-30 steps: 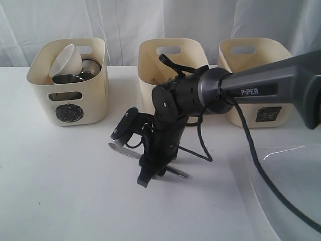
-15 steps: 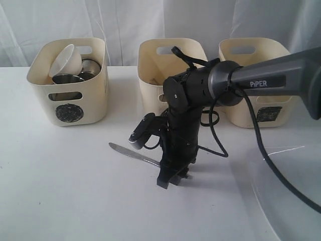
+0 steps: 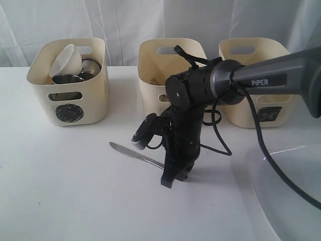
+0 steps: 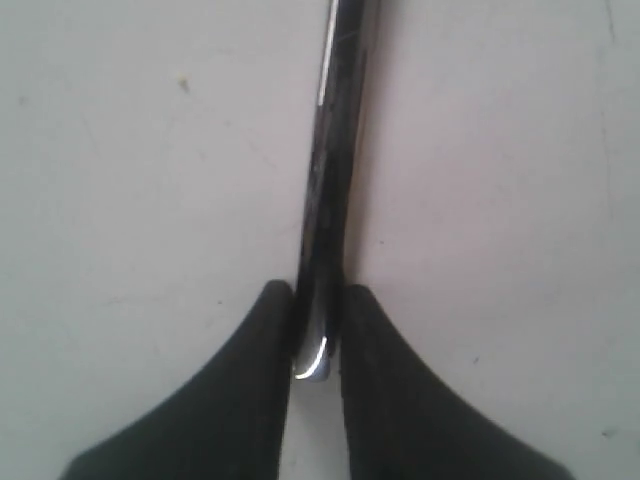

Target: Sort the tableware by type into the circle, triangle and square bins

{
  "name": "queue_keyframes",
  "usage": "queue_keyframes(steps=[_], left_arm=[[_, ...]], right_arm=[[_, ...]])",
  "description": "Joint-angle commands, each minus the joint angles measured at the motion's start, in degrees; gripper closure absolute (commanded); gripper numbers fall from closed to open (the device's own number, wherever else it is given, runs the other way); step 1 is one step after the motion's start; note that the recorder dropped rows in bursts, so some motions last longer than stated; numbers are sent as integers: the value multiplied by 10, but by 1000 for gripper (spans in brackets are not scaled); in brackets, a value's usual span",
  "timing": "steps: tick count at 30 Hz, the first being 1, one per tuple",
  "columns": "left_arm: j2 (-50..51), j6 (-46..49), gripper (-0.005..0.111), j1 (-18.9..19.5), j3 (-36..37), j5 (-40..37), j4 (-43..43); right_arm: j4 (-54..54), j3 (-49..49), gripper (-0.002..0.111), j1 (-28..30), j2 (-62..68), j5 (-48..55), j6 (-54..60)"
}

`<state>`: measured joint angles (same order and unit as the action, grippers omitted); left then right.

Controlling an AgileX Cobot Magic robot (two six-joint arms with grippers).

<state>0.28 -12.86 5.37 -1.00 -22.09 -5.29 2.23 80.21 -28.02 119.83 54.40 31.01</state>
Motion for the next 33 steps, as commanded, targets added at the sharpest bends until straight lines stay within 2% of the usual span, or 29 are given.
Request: queue_keyframes(steps=[1,12,22,33], left_arm=[[-3,-3,107,2,5,-29,-4],[-3,-3,107,2,5,-29,-4],[-3,-3,107,2,5,-29,-4],[-3,-3,107,2,5,-29,-4]], right_arm=[[12,-10,106,1,23,13,4],[14,-10,108,1,19,8,12],[83,-10,108,1,10,1,22],[84,-10,108,1,-37,-18,20]])
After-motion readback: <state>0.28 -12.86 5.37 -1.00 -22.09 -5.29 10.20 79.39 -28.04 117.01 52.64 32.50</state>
